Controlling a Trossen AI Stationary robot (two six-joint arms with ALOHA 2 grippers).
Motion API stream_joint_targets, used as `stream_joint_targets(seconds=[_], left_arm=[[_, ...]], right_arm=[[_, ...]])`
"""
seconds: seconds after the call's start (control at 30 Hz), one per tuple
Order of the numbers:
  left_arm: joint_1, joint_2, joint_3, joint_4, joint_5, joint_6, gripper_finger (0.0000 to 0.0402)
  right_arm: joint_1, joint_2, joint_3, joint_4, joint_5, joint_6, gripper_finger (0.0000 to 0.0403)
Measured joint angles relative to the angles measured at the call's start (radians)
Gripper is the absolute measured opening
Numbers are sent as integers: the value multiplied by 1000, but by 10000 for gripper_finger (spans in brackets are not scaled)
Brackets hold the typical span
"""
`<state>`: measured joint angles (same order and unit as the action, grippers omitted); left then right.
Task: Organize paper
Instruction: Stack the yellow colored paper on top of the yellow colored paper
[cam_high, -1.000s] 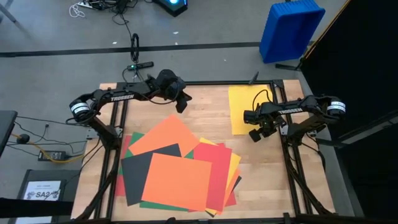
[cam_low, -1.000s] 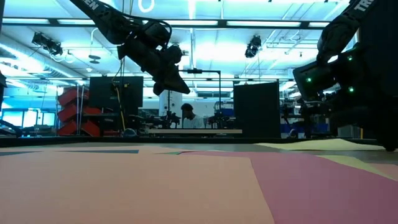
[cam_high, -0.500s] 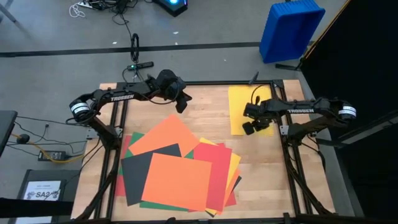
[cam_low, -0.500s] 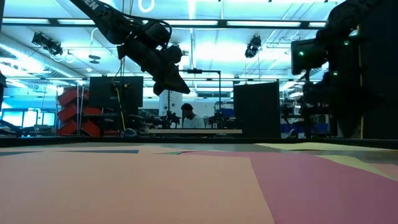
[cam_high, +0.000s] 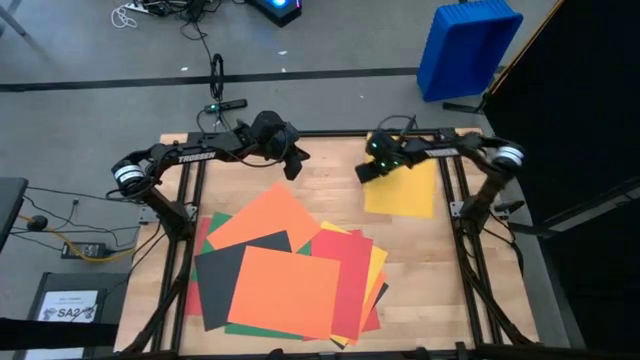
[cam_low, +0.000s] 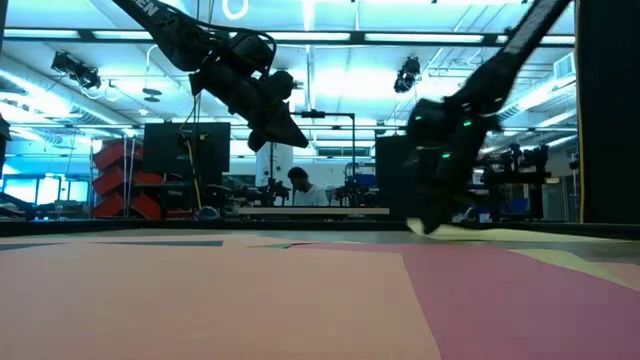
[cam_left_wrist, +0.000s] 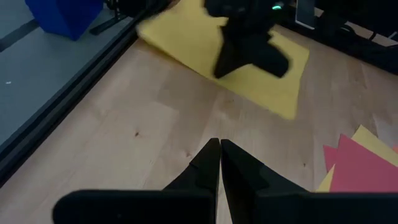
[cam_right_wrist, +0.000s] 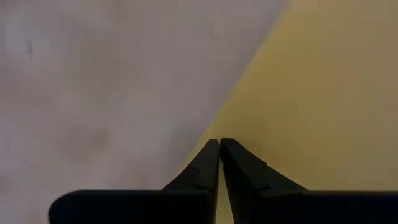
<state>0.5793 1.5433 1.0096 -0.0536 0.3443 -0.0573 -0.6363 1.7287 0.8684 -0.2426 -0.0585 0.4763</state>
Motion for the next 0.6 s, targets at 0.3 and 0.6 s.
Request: stream_joint_targets(seconds=[0.3,0.6], left_arm=[[-16,0,0,-28,8,-2,0],[-41,0,0,-35,8,3,0]], right_arm=[[0,83,158,-73,-10,-78,0],[83,63,163,-332,-24,-162,0]])
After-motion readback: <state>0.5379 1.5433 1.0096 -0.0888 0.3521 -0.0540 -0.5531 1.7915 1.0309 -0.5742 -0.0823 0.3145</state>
